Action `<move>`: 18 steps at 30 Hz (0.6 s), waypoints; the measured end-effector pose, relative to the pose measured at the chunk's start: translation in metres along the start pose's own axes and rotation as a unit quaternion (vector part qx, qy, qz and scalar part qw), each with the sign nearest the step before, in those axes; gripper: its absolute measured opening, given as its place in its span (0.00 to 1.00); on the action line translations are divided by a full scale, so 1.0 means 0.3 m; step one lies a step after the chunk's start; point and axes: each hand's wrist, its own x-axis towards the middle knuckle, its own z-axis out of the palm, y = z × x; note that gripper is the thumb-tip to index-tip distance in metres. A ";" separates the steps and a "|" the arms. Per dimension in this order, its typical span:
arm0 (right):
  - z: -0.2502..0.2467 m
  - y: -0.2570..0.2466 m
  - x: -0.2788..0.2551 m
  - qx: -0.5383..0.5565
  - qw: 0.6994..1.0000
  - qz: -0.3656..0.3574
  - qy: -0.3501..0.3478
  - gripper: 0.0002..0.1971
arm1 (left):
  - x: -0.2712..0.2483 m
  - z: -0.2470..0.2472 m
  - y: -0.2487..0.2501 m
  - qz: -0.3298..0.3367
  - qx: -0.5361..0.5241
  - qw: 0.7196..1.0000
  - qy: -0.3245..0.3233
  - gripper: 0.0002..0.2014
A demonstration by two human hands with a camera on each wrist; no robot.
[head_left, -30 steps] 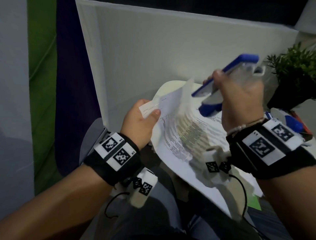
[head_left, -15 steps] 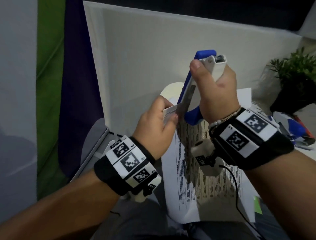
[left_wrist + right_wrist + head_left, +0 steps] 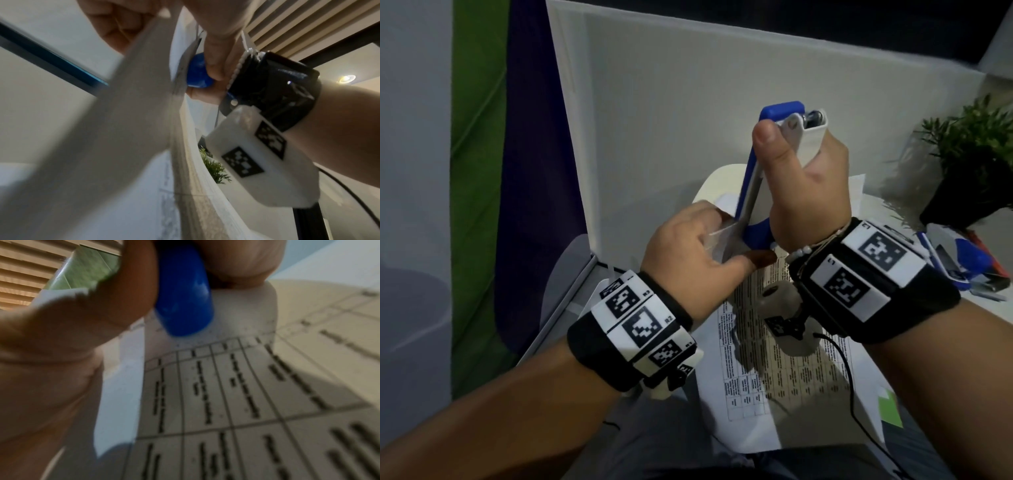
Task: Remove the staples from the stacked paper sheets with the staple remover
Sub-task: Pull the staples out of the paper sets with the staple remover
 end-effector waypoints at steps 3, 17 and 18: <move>0.003 0.007 -0.004 0.014 1.000 0.006 -0.007 0.09 | -0.007 -0.001 0.006 -0.014 -0.010 1.000 0.003 0.14; -0.145 0.003 0.050 -0.003 0.978 0.055 0.200 0.11 | 0.071 -0.013 -0.142 -0.318 -0.234 0.908 0.144 0.10; -0.151 0.011 0.043 -0.027 0.981 0.069 0.180 0.10 | 0.073 -0.015 -0.152 -0.324 -0.237 0.902 0.155 0.10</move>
